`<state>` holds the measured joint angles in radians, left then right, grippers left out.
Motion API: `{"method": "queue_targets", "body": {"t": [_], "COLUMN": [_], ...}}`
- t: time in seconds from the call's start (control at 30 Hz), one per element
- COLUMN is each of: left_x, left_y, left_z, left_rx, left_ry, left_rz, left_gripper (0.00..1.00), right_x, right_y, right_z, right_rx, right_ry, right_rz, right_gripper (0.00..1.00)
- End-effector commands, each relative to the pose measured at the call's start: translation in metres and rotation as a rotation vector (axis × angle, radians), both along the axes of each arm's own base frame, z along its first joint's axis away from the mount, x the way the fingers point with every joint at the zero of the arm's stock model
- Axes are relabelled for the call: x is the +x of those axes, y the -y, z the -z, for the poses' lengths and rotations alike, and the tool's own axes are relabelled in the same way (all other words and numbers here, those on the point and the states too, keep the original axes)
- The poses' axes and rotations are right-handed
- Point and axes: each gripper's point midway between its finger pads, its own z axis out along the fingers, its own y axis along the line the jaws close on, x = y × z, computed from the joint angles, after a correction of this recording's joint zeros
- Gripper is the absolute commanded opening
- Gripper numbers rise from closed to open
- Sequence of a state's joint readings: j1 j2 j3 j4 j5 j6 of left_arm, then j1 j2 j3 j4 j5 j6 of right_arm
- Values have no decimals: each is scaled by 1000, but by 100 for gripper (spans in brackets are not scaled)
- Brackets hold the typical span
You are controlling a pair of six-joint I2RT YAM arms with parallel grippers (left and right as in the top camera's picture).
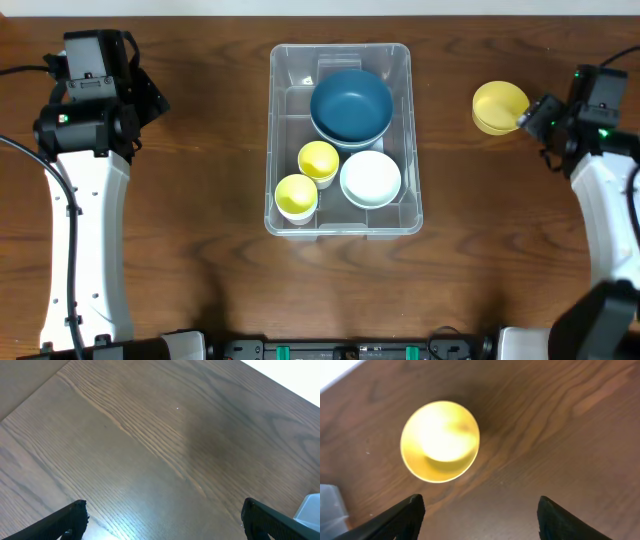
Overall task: Pack container
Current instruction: 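Move the right gripper to the yellow bowl and grasp its rim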
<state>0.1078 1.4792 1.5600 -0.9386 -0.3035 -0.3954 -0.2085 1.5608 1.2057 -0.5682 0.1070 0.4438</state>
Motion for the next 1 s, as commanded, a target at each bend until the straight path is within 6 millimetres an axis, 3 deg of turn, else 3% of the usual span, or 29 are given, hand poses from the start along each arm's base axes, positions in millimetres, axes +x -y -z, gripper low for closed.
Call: {"method": "queue_targets", "body": {"t": [0.0,0.4,0.6,0.8,0.87,0.97], "left_x": [-1,-1,-1,-1,-1,-1], "left_y": [-5,-5,-5,-5,-5,-5], "left_z": [-8,-7,-8,-7,-8,-7], "left_rx": [15,15,15,15,15,15], "left_ry": [16,16,16,16,16,16], "left_rz": [-20,-20,-20,-20,-20,-20], "left_gripper": [98,98,98,98,98,98], "right_x": [13,37,41,40,39,37], "right_y": [0,2,1,1,1,0], "right_z": [21,90,108,111,112,114], "right_rx": [24,45,56,58,59,60], "right_ry": [-25,-100,-118,-125,-130,-134], "right_rz": [-26,-57,-61,-61,-61,-61], "right_gripper": [74,75,73,58,48,46]}}
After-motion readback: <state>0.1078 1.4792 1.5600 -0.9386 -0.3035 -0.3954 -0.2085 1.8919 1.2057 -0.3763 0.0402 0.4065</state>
